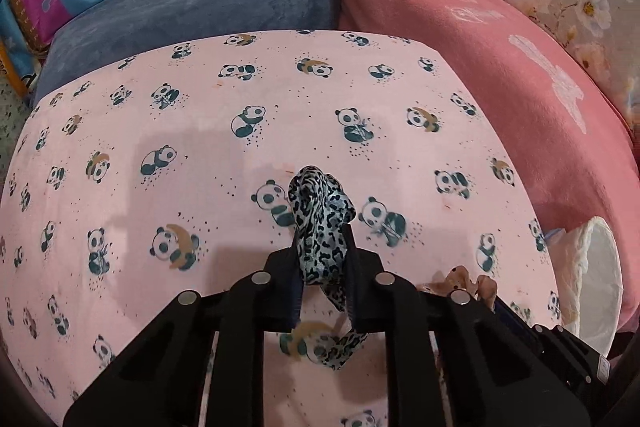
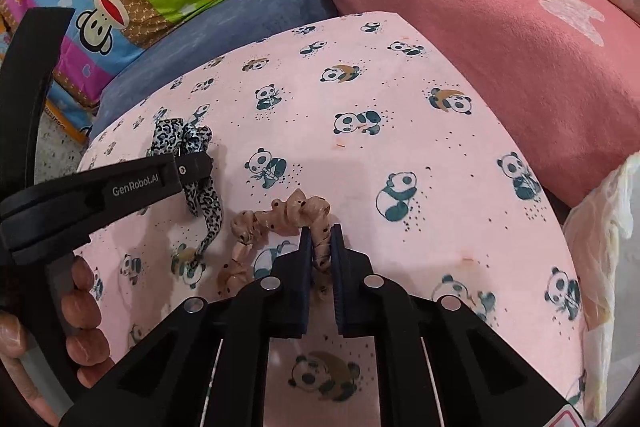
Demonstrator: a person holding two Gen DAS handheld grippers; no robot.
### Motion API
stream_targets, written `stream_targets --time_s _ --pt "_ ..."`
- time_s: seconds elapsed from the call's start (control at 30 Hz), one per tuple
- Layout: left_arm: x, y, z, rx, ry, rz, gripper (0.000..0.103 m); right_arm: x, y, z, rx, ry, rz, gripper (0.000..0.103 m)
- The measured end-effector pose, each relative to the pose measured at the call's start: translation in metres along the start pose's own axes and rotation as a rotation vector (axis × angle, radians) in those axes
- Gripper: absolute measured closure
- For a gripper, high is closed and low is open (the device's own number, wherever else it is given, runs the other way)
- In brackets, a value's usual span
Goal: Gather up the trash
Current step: 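Grasp the leopard-print scrunchie with the left tool while the right tool grasps the brown scrunchie, then carry both scrunchies over the basket and open both tools to drop them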
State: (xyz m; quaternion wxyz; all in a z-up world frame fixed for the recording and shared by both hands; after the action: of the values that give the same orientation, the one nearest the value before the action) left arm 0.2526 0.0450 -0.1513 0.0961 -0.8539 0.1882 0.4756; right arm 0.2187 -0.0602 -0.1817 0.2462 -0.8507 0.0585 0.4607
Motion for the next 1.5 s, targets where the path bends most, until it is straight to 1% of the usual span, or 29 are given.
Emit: stream_targets --time_s 0.2,0.43,0.5,0.77,1.0,1.23,1.5 --pt "-0.048 0.026 0.008 0.012 0.055 0.013 0.087 -0.053 0.008 0.012 0.023 0.07 -0.026 0.093" --pt "-0.086 0.067 0.016 0.047 0.097 0.032 0.086 -0.122 0.029 0.016 0.066 0.155 -0.042 0.093" --pt "-0.096 0.08 0.019 0.061 0.108 0.039 0.086 -0.142 0.039 0.017 0.079 0.183 -0.042 0.093" --pt "-0.12 0.133 0.024 0.14 0.134 0.071 0.086 -0.199 0.078 0.019 0.131 0.254 -0.036 0.093" --pt "-0.128 0.177 0.026 0.216 0.144 0.093 0.086 -0.23 0.118 0.017 0.184 0.298 -0.026 0.093" --pt "-0.132 0.218 0.023 0.297 0.156 0.113 0.086 -0.251 0.157 0.017 0.234 0.332 -0.011 0.093" --pt "-0.127 0.257 0.019 0.351 0.142 0.169 0.086 -0.264 0.201 0.016 0.301 0.362 0.004 0.093"
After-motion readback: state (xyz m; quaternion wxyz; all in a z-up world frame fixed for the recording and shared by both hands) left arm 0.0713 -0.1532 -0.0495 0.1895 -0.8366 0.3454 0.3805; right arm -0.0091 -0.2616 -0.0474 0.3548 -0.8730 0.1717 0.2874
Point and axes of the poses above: each gripper's, at about its wrist camera, not at the fingertips, and x roughly the way its jaws point, y to its right, z to its underside, the point moved 7 cm from there along x, roughly the way its jaws point, and after that the axes turned 15 degrees about x, right-handed, at the moved point
